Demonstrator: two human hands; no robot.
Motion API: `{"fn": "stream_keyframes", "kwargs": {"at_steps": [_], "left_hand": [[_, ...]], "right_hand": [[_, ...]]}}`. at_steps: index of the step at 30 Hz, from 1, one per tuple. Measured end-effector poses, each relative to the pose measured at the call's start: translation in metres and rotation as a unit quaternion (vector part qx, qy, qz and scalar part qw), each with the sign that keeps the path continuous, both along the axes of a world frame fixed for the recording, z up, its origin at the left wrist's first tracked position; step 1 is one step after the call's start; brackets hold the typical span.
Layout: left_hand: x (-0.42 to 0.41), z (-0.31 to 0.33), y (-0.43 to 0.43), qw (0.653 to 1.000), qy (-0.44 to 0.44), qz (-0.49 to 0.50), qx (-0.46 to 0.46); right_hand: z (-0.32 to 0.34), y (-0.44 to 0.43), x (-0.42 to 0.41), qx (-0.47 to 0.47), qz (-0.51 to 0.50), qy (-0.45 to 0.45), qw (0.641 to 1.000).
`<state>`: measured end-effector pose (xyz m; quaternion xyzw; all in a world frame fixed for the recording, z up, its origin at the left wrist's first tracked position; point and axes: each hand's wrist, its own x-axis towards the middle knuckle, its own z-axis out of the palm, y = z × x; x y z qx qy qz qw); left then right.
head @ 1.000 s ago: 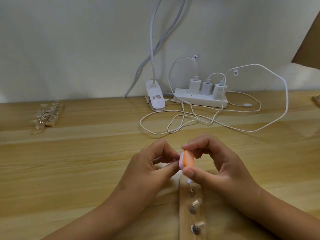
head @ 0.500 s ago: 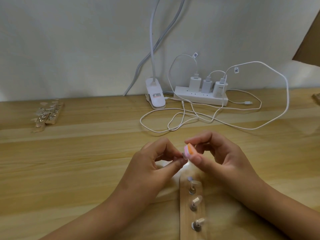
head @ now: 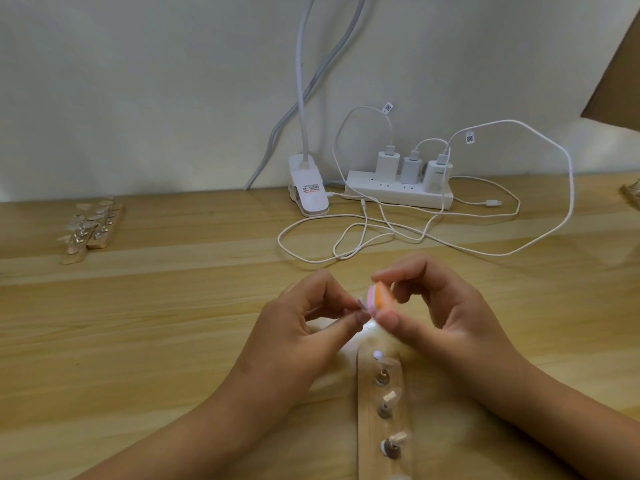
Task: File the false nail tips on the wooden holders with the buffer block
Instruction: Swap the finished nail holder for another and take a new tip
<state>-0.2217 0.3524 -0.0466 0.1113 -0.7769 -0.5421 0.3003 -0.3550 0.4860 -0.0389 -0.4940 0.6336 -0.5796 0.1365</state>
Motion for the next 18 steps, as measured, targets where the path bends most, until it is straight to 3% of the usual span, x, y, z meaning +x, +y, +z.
{"fn": "stream_keyframes", "kwargs": {"at_steps": [2, 6, 9, 13, 18], "left_hand": [[0.0001, -0.0002, -0.0014, 1.0, 0.001, -0.004, 0.004], [-0.0003, -0.0002, -0.0027, 0.999, 0.011, -0.011, 0.037], [0.0001, 0.0009, -0.001, 0.999, 0.01, -0.016, 0.039], [0.0003, 0.0017, -0.0017, 0.998, 0.011, -0.019, 0.052], [-0.0005, 0.0022, -0.0029, 0.998, -0.003, -0.009, 0.063]], "right_hand": [[-0.0018, -0.0014, 0.0012, 0.018, 0.002, 0.016, 1.0], [-0.0015, -0.0012, -0.0055, 0.006, -0.011, -0.035, 0.999], [-0.002, -0.0012, -0.0002, 0.007, 0.014, 0.01, 1.0], [-0.0011, -0.0044, -0.0071, 0.009, -0.053, -0.022, 0.998], [0.0021, 0.0017, 0.0024, -0.068, -0.048, 0.169, 0.982]]}}
